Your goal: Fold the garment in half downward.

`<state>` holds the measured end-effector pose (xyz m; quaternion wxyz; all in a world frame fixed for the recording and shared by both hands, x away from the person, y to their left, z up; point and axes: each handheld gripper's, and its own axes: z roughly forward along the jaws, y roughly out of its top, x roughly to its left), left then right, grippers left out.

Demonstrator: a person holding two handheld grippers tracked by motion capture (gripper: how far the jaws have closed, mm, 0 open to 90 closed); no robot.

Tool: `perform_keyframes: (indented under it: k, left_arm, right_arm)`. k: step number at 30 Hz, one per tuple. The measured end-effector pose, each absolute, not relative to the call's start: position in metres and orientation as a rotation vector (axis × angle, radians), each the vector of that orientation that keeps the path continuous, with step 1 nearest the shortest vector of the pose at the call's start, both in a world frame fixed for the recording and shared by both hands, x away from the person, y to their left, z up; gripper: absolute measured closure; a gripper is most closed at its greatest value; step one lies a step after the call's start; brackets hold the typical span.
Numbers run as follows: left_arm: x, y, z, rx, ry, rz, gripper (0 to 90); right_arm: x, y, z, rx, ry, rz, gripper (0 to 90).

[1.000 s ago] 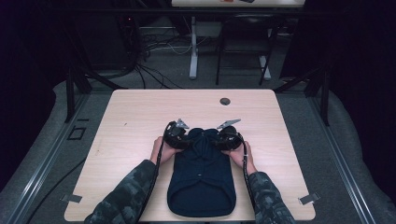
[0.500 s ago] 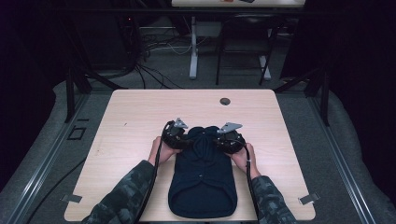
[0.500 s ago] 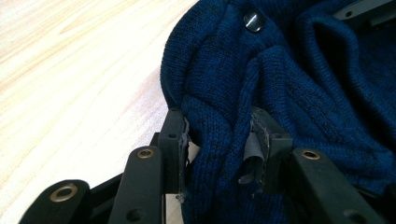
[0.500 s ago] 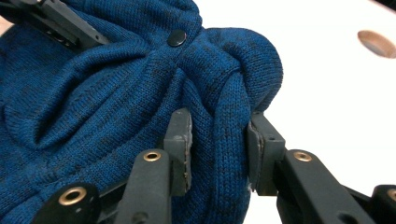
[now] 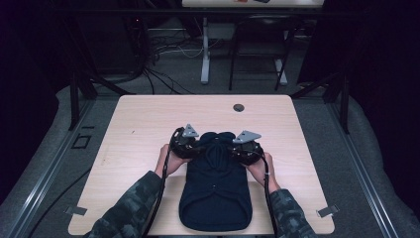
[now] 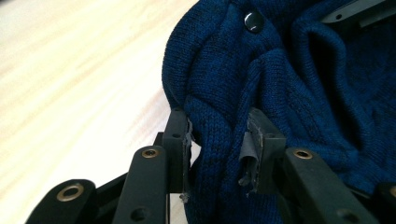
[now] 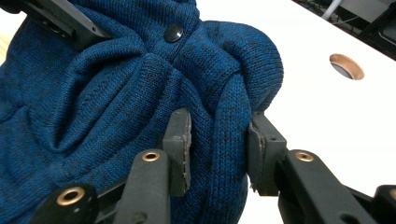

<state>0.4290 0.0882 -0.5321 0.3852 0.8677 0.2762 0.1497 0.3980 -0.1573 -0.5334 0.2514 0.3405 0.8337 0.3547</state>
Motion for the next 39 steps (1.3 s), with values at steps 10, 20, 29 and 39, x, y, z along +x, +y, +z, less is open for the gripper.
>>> perform_keyframes:
  k: [10,20,29,39]
  left_arm:
    - [0.412,0.088,-0.52,2.171,0.599,0.512,67.2]
    - [0.407,0.091,-0.513,2.187,0.616,0.477,63.4]
    - [0.403,0.092,-0.512,2.203,0.596,0.475,66.5]
    - [0.39,0.087,-0.508,2.185,0.478,0.645,69.2]
  right_arm:
    - [0.39,-0.168,-0.523,0.985,2.238,1.067,62.8]
    - [0.376,-0.166,-0.514,0.868,2.172,1.069,67.3]
    - [0.37,-0.164,-0.511,0.813,2.117,1.09,68.7]
    - [0.374,-0.18,-0.51,0.952,2.208,1.223,62.9]
